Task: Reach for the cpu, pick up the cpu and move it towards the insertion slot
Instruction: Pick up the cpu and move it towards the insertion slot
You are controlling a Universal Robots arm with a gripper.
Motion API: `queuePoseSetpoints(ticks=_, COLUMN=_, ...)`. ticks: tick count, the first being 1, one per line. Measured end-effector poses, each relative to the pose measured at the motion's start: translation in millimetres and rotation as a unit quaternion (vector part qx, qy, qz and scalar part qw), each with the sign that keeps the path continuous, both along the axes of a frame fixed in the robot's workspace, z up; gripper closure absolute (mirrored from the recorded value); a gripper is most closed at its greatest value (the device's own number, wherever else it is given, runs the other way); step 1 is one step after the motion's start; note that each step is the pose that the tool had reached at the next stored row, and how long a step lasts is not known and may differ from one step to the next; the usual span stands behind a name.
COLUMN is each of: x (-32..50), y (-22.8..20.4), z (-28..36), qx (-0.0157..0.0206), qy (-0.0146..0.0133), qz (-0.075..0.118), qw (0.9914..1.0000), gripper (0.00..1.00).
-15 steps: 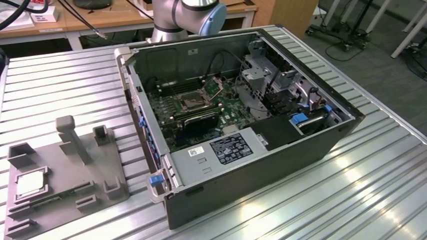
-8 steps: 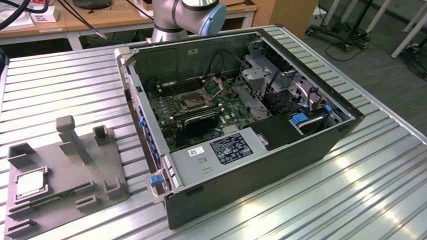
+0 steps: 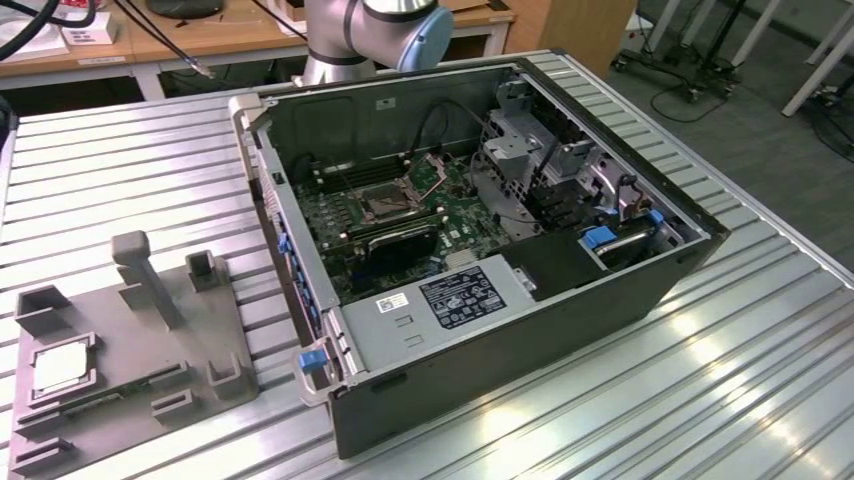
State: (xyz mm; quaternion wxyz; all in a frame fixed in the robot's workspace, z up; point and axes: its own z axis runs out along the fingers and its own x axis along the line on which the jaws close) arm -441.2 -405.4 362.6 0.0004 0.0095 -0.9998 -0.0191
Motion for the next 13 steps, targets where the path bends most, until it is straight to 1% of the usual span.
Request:
queuePoseSetpoints(ticks=9, x=-4.8, y=-0.2, z=-1.7, qx=0.0, qy=0.0, qz=0.0, qw=1.0, gripper=0.9)
queuePoseSetpoints(ticks=13, x=-5.0, y=-0.2, z=-1.9, qx=0.0, qy=0.0, qz=0.0, qw=1.0, gripper=0.9)
